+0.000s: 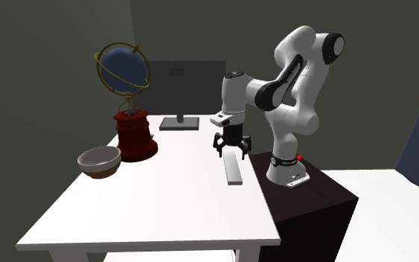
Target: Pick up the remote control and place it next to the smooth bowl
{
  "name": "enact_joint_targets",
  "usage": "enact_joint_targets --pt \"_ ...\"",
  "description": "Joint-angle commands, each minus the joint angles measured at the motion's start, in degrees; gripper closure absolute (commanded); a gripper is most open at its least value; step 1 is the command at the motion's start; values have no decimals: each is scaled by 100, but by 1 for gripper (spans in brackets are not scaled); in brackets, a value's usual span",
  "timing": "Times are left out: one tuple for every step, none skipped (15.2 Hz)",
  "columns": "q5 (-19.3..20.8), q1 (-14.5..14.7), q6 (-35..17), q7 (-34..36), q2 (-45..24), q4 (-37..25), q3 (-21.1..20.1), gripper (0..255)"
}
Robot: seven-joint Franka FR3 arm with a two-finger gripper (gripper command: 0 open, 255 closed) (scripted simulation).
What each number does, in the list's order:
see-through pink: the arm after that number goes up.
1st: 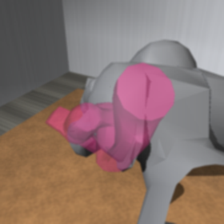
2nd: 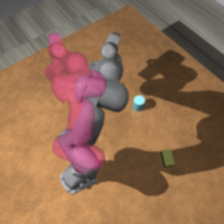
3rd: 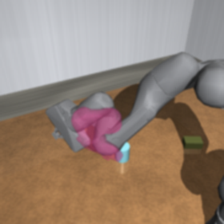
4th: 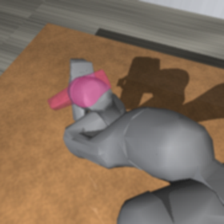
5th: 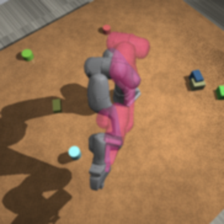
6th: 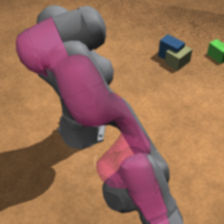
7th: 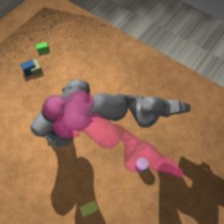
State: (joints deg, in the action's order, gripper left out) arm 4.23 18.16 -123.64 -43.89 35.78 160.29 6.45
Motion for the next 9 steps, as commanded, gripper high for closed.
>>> enact_joint_targets --pt "0 120 -349 -309 -178 162 85 0" --pt "3 120 -453 -310 -235 209 91 0" --pt "5 121 -557 -311 -295 253 97 0" --pt "7 122 -663 -312 -358 297 103 0" --pt "9 123 -770 -313 -423 338 109 0" --pt "11 125 -879 -314 -491 379 116 0" --pt "12 127 -988 -316 -562 418 122 0" --pt "13 128 -1052 -317 -604 439 126 0" --pt "13 128 -1051 -317 -603 440 126 0"
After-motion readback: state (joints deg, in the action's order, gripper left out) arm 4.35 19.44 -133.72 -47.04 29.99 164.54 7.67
